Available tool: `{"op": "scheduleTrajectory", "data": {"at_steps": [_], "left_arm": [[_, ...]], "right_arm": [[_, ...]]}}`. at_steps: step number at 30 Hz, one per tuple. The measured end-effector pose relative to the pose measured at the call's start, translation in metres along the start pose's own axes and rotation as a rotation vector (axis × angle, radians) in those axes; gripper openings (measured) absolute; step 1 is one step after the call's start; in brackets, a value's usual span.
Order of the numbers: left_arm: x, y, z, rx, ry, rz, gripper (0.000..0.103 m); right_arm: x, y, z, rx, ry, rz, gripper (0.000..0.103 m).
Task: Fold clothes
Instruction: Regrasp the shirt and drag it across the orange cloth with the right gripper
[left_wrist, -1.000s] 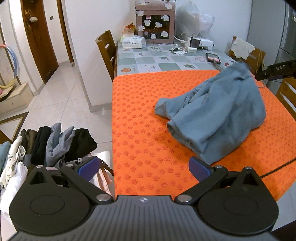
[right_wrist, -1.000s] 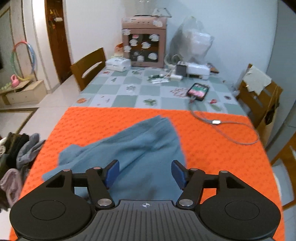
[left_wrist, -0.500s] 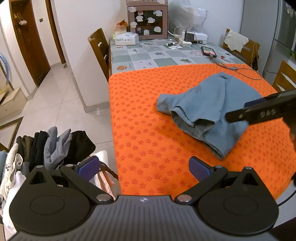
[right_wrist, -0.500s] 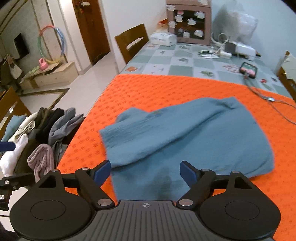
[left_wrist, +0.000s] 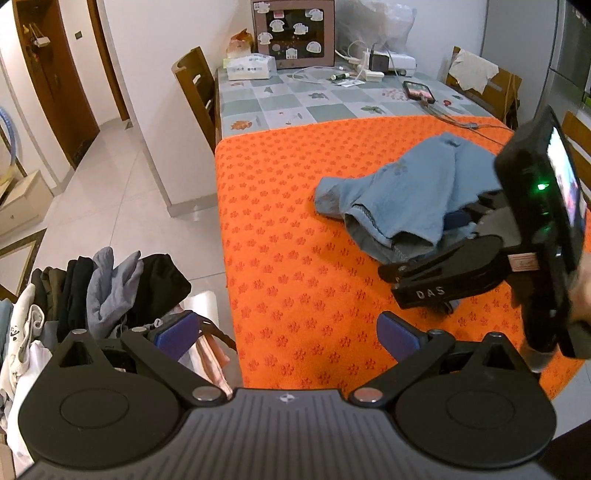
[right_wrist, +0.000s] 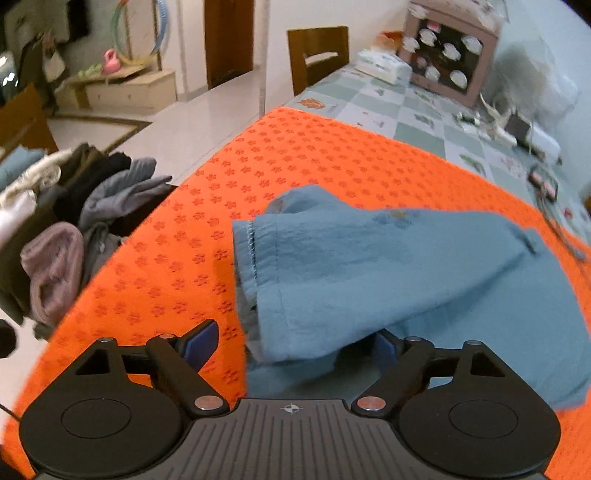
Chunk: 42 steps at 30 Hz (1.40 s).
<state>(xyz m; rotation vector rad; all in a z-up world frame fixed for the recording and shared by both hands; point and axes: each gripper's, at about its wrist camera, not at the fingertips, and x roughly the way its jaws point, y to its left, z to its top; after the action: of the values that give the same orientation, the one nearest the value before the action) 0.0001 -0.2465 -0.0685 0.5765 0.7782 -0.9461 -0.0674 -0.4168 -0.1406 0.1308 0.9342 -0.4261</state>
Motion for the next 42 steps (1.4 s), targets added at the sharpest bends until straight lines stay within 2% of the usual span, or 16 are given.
{"op": "scheduleTrajectory", "data": {"at_steps": [1,3,4,7,9,12,16,23,31,36,40,42], "left_arm": [[0.0,-0.001,0.0,0.002,0.002,0.003,0.103],[0.001,-0.004,0.0,-0.002,0.005,0.009,0.103],[0.002,-0.005,0.001,-0.007,0.007,0.012,0.103],[0.004,-0.01,0.002,-0.024,0.012,0.022,0.103],[0.007,-0.016,0.004,-0.033,0.012,0.032,0.103],[0.01,-0.028,0.006,-0.047,0.004,0.051,0.103],[0.018,-0.052,0.011,-0.065,0.007,0.06,0.103],[0.032,-0.1,0.021,-0.109,0.008,0.091,0.103],[0.043,-0.151,0.034,-0.17,0.008,0.155,0.103],[0.044,-0.179,0.038,-0.197,0.011,0.171,0.103],[0.045,-0.195,0.042,-0.214,0.011,0.17,0.103],[0.046,-0.2,0.046,-0.214,0.008,0.173,0.103]], "right_arm": [[0.001,-0.001,0.0,-0.016,-0.005,-0.005,0.075],[0.002,-0.006,0.002,-0.031,-0.006,-0.005,0.056],[0.001,-0.012,0.003,-0.024,-0.003,0.012,0.042],[-0.012,-0.033,0.007,0.03,-0.013,0.08,0.016],[-0.025,-0.046,0.01,0.051,-0.031,0.109,0.01],[-0.053,-0.075,0.012,0.082,-0.065,0.141,0.009],[-0.087,-0.121,0.012,0.115,-0.1,0.126,0.008],[-0.128,-0.23,-0.003,0.189,-0.121,0.064,0.008],[-0.154,-0.352,-0.033,0.24,-0.143,-0.073,0.007],[-0.162,-0.426,-0.062,0.317,-0.128,-0.194,0.007],[-0.155,-0.476,-0.091,0.389,-0.079,-0.273,0.007],[-0.145,-0.492,-0.105,0.414,-0.034,-0.279,0.009]]}}
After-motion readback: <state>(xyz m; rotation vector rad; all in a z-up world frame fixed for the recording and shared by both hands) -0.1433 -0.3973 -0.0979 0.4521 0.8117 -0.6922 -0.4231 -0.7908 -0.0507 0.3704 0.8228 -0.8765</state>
